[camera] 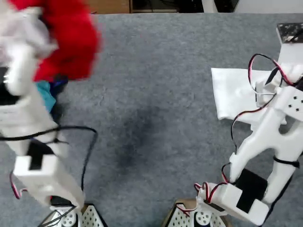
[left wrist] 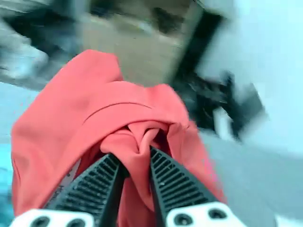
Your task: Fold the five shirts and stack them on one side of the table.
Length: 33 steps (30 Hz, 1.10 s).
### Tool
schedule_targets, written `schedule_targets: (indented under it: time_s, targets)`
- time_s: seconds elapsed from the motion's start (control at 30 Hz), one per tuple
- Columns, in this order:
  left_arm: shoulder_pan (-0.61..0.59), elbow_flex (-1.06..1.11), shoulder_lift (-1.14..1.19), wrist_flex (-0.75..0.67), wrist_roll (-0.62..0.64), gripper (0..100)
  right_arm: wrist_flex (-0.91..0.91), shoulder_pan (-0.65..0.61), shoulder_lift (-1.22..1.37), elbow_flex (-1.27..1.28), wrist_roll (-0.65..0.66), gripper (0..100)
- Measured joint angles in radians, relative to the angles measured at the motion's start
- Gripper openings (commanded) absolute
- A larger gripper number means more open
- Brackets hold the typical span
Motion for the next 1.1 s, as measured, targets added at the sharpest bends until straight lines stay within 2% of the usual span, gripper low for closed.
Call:
schedule_targets:
  time_s: [0.13, 0.27, 0.37, 0.5, 0.63, 0.77, 0.9, 1.0, 1.1]
  targets:
    - [0.215, 0.404, -0.104, 0.000, 0.003, 2, -0.017, 0.000, 0.000, 0.005, 0.000, 0.5]
    - [0.342, 0.847, -0.172, -0.072, 0.043, 4, -0.031, -0.009, -0.002, 0.023, 0.025, 0.5]
    - [0.450, 1.148, -0.216, -0.155, 0.083, 15, -0.037, -0.035, -0.002, 0.064, 0.057, 1.2]
    - [0.480, 1.441, -0.298, -0.239, 0.176, 27, -0.061, -0.092, -0.002, 0.107, 0.064, 13.7]
    - [0.381, 1.464, -0.473, -0.241, 0.190, 28, -0.066, -0.230, -0.002, 0.109, 0.066, 24.1]
    - [0.210, 1.402, -0.689, -0.203, 0.153, 27, -0.081, -0.445, 0.006, 0.109, 0.066, 20.9]
    - [-0.054, 1.401, -0.901, -0.190, 0.089, 27, -0.106, -0.680, 0.118, 0.081, 0.009, 19.1]
    - [-0.262, 1.517, -1.005, -0.204, 0.048, 27, -0.106, -0.813, 0.245, -0.014, -0.005, 19.1]
    - [-0.396, 1.720, -1.063, -0.279, -0.021, 27, -0.101, -0.888, 0.373, -0.147, -0.005, 19.1]
